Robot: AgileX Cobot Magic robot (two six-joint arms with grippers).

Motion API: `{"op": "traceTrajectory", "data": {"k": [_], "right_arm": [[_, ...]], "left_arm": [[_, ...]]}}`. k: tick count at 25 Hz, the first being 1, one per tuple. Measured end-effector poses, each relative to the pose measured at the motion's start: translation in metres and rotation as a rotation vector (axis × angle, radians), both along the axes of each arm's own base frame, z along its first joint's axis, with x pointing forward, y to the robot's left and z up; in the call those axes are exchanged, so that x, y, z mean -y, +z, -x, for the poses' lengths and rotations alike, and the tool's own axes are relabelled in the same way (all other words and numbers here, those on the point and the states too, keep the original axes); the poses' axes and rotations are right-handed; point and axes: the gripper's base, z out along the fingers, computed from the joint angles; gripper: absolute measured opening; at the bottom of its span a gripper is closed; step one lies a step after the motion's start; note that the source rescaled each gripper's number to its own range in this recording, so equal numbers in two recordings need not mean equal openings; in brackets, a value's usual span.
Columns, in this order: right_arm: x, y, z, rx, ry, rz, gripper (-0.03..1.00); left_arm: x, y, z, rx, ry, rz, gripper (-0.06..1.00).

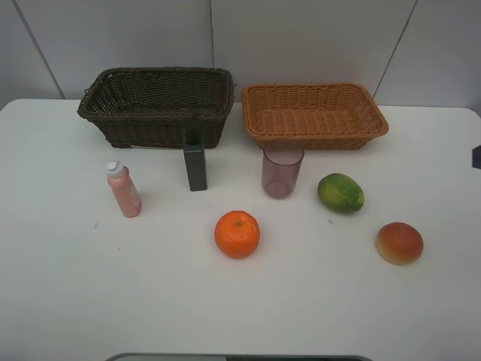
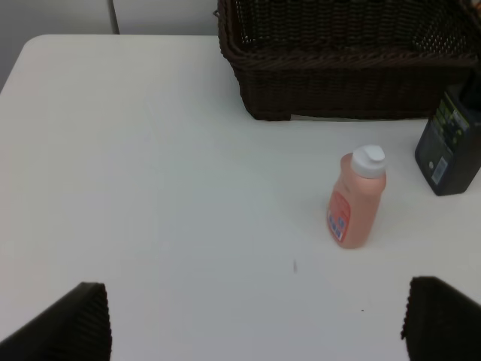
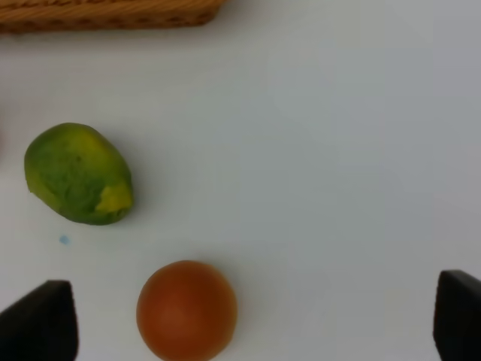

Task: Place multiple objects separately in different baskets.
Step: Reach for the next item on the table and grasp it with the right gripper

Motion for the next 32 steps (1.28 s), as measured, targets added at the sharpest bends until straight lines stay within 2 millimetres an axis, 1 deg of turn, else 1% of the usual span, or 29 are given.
{"op": "traceTrajectory", "data": {"k": [3, 5, 10, 13, 15, 19, 22, 27, 32], "right_arm": [[0.001, -0.010, -0.027, -0.075, 0.007, -0.005, 1.00], [-0.003, -0.017, -0.046, -0.120, 0.035, -0.007, 1.00], [-0.021, -0.035, -0.088, -0.234, 0.131, 0.003, 1.00], [-0.033, -0.049, -0.111, -0.295, 0.224, 0.036, 1.00], [-0.040, -0.063, -0.124, -0.344, 0.282, 0.049, 1.00], [-0.052, -0.088, -0.138, -0.411, 0.443, 0.087, 1.00], [-0.059, -0.101, -0.144, -0.416, 0.549, 0.111, 1.00], [-0.074, -0.113, -0.148, -0.396, 0.731, 0.178, 1.00], [-0.081, -0.128, -0.158, -0.394, 0.820, 0.218, 1.00]], "left_arm": [[0.000, 0.000, 0.000, 0.000, 0.000, 0.000, 1.00], [0.000, 0.000, 0.000, 0.000, 0.000, 0.000, 1.00], [0.000, 0.000, 0.000, 0.000, 0.000, 0.000, 1.00], [0.000, 0.000, 0.000, 0.000, 0.000, 0.000, 1.00], [0.000, 0.000, 0.000, 0.000, 0.000, 0.000, 1.00], [0.000, 0.000, 0.000, 0.000, 0.000, 0.000, 1.00], [0.000, 0.000, 0.000, 0.000, 0.000, 0.000, 1.00], [0.000, 0.000, 0.000, 0.000, 0.000, 0.000, 1.00], [0.000, 0.000, 0.000, 0.000, 0.000, 0.000, 1.00]]}}
